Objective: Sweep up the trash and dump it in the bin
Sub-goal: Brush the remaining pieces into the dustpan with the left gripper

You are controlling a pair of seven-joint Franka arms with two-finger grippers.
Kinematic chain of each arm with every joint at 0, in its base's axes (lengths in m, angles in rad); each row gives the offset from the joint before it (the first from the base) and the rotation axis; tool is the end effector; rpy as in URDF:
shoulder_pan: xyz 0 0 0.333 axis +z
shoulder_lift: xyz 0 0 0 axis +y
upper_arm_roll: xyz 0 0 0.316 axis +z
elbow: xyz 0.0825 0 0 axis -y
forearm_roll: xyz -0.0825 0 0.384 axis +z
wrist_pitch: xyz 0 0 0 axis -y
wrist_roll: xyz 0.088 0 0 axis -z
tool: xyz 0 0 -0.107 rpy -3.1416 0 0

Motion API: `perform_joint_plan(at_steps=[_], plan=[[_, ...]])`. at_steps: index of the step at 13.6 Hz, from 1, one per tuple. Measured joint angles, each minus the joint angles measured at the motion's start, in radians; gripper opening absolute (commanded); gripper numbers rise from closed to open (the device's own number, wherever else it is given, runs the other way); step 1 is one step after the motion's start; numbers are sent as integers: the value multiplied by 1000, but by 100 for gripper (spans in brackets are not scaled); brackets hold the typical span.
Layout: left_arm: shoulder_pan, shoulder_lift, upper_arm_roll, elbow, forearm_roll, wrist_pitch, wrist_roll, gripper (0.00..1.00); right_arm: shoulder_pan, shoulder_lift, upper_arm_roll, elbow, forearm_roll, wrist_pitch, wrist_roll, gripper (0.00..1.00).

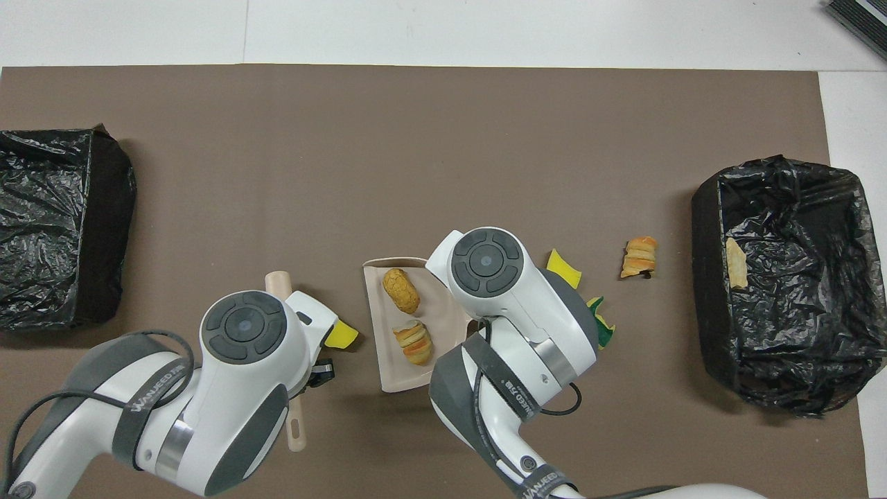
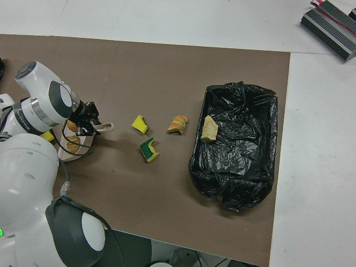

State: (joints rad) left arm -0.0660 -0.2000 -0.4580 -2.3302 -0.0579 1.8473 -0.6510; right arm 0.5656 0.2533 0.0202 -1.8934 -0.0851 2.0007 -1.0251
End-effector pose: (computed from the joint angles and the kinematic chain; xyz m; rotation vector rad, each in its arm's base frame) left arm 0.3808 -0.2270 0.3885 -2.9162 -0.2524 0.3432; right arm 0.5011 0.3257 0.3598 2.0987 2.2759 -0.2442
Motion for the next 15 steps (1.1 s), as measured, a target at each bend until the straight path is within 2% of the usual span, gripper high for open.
perform_joint_plan(at_steps=[2, 5, 10, 15], plan=[[6, -42, 6, -83, 0, 60, 0, 0, 0, -8, 0, -16, 0, 12, 2, 0], [-5, -51, -2, -142, -4, 151, 0, 0, 0, -14, 0, -21, 0, 14, 9, 0], [-78, -21, -51, -150, -44, 257, -17, 0, 0, -17, 0, -26, 0, 14, 56, 0], [-87, -21, -141, -123, -44, 278, -64, 0, 0, -18, 0, -28, 1, 14, 60, 0]])
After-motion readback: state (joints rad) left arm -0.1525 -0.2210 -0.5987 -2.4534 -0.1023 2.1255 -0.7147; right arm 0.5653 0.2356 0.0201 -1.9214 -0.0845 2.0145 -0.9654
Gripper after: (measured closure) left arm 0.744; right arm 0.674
